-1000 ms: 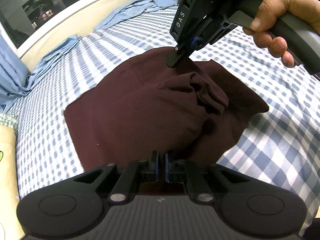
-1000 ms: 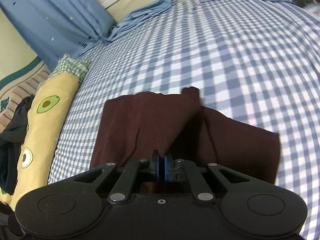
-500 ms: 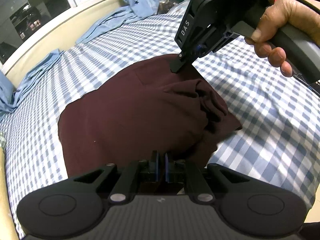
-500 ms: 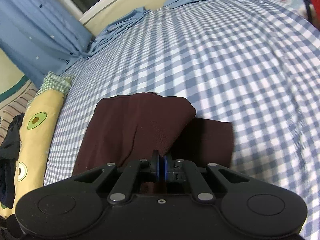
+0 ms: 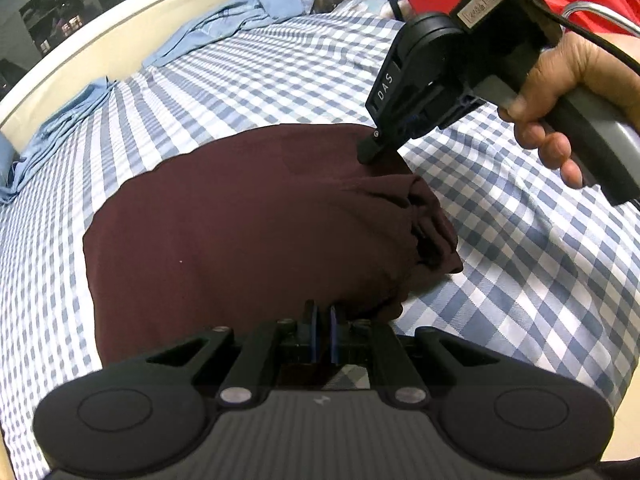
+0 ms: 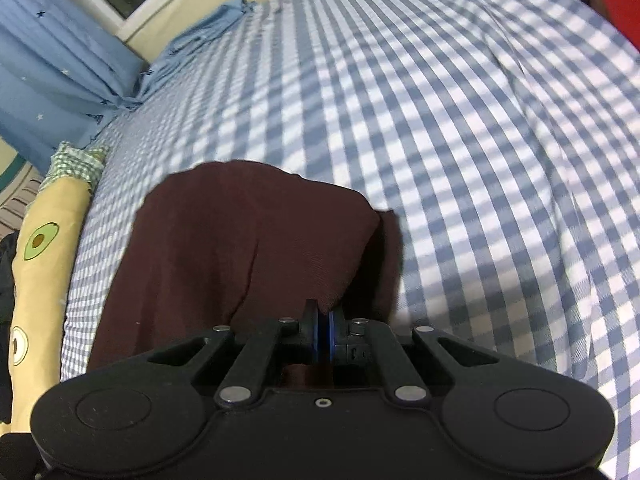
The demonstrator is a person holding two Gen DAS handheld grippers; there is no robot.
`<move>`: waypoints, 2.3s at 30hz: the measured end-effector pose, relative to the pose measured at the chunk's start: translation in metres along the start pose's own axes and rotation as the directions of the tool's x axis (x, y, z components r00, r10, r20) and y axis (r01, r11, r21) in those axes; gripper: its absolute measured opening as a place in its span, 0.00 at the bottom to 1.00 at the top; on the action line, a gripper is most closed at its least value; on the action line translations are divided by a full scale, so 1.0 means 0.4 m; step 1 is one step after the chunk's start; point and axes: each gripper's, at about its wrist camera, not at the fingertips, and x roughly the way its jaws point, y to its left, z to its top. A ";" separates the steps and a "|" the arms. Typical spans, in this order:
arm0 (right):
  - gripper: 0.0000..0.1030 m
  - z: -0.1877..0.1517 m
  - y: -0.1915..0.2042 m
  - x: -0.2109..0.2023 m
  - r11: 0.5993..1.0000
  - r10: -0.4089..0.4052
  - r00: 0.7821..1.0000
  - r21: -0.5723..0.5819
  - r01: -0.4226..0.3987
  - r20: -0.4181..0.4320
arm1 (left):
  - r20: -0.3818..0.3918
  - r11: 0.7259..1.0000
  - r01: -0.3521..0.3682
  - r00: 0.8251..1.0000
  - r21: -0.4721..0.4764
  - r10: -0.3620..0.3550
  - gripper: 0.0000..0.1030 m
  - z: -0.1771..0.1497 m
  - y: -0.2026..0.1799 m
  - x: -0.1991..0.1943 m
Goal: Fold small clothes
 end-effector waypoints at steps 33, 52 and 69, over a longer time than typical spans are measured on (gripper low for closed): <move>0.99 -0.241 0.100 -0.070 0.985 -0.135 0.989 -0.095 0.141 0.058 | -0.231 0.746 -0.223 0.968 -0.628 0.095 0.99 -0.183 0.310 -0.174; 0.99 -0.505 0.090 -0.206 0.966 -0.233 0.970 0.129 0.222 0.075 | -0.304 0.818 -0.255 0.947 -0.516 0.103 0.99 -0.396 0.309 -0.261; 0.99 -0.298 -0.039 -0.180 0.948 -0.133 0.976 0.308 0.076 0.170 | -0.192 0.823 -0.144 0.980 -0.549 0.043 0.99 -0.246 0.450 -0.101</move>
